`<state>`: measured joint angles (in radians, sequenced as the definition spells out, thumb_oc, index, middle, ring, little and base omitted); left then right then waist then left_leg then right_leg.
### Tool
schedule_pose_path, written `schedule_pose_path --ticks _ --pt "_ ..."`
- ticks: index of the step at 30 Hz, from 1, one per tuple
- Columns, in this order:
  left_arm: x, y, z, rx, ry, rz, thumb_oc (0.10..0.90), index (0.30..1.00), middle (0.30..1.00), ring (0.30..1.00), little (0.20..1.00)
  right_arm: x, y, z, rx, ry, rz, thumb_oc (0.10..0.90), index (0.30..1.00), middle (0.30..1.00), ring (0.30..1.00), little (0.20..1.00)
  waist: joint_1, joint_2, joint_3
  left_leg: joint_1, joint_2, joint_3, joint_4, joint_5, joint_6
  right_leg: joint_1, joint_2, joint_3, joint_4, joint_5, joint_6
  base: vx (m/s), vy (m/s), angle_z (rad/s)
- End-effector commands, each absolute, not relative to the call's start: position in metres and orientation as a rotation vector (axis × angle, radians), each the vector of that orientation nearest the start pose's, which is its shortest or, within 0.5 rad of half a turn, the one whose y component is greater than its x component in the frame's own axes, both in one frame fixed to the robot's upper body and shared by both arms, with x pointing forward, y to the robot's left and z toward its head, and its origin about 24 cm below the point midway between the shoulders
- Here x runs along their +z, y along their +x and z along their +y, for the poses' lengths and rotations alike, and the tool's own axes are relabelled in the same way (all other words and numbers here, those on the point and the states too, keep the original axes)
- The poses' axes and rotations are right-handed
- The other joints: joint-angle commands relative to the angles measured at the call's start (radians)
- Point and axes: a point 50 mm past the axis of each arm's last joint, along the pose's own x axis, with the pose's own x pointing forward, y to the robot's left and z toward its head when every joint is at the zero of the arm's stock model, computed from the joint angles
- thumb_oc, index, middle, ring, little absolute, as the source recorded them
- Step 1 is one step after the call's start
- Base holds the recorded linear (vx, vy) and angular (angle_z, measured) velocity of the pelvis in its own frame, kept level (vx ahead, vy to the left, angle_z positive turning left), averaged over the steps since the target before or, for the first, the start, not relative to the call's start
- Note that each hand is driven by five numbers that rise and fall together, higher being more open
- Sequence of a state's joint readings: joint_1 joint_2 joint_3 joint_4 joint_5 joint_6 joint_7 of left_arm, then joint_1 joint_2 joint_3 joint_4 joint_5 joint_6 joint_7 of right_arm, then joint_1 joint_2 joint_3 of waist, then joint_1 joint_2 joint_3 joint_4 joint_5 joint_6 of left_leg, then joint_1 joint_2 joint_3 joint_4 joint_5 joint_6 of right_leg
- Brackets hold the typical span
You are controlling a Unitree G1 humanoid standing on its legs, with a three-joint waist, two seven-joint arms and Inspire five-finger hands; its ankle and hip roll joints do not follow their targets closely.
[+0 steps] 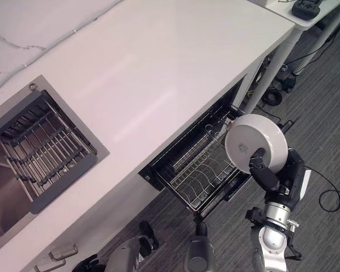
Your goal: Place the dishes in the dishwasher.
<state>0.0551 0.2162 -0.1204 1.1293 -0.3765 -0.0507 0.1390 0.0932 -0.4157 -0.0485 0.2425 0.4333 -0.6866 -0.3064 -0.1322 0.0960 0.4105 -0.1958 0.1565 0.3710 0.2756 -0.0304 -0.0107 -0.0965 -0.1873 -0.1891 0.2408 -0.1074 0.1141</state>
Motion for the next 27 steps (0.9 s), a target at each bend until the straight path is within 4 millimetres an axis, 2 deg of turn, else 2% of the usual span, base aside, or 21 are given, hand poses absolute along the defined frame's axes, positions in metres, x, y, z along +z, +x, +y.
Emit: schedule_pose_path --ticks 1,8,15,21,27 --pt "-0.155 0.100 0.229 0.312 0.022 1.073 0.800 0.900 0.900 0.900 0.900 0.114 0.222 -0.273 -0.376 0.022 -0.702 0.400 0.300 0.300 0.300 0.300 0.006 -0.013 -0.010 0.033 -0.006 -0.114 0.024 -0.127 -0.011 -0.010 0.055 -0.063 0.115 -0.132 -0.086 0.00 0.000 0.00" --pt "-0.155 0.100 0.230 0.305 0.029 1.072 0.800 0.900 0.900 0.900 0.900 0.103 0.228 -0.263 -0.339 -0.016 -0.630 0.400 0.300 0.300 0.300 0.300 0.017 -0.018 0.001 0.031 -0.012 -0.123 0.024 -0.132 -0.006 -0.015 0.057 -0.067 0.120 -0.133 -0.086 0.02 -0.006 0.04" --pt "-0.155 0.102 0.230 0.282 0.053 1.069 0.800 0.900 0.900 0.900 0.900 0.098 0.241 -0.254 -0.292 -0.226 -0.587 0.400 0.300 0.300 0.300 0.300 0.044 -0.019 0.009 0.028 -0.020 -0.147 0.024 -0.132 -0.004 -0.014 0.057 -0.078 0.123 -0.132 -0.087 0.02 -0.014 0.05" --pt "-0.152 0.108 0.235 0.262 0.079 1.063 0.800 0.900 0.900 0.900 0.900 0.107 0.257 -0.259 -0.408 -0.589 -0.612 0.400 0.300 0.300 0.300 0.300 0.078 -0.011 0.018 0.012 -0.032 -0.171 0.024 -0.130 -0.007 -0.022 0.054 -0.093 0.124 -0.129 -0.081 0.01 -0.008 0.11" --pt "-0.149 0.114 0.240 0.236 0.105 1.059 0.800 0.900 0.900 0.900 0.900 0.113 0.271 -0.260 -0.415 -0.795 -0.618 0.400 0.300 0.300 0.300 0.300 0.110 -0.006 0.034 0.000 -0.041 -0.186 0.024 -0.127 -0.004 -0.032 0.049 -0.102 0.132 -0.123 -0.074 -0.01 0.001 0.11"
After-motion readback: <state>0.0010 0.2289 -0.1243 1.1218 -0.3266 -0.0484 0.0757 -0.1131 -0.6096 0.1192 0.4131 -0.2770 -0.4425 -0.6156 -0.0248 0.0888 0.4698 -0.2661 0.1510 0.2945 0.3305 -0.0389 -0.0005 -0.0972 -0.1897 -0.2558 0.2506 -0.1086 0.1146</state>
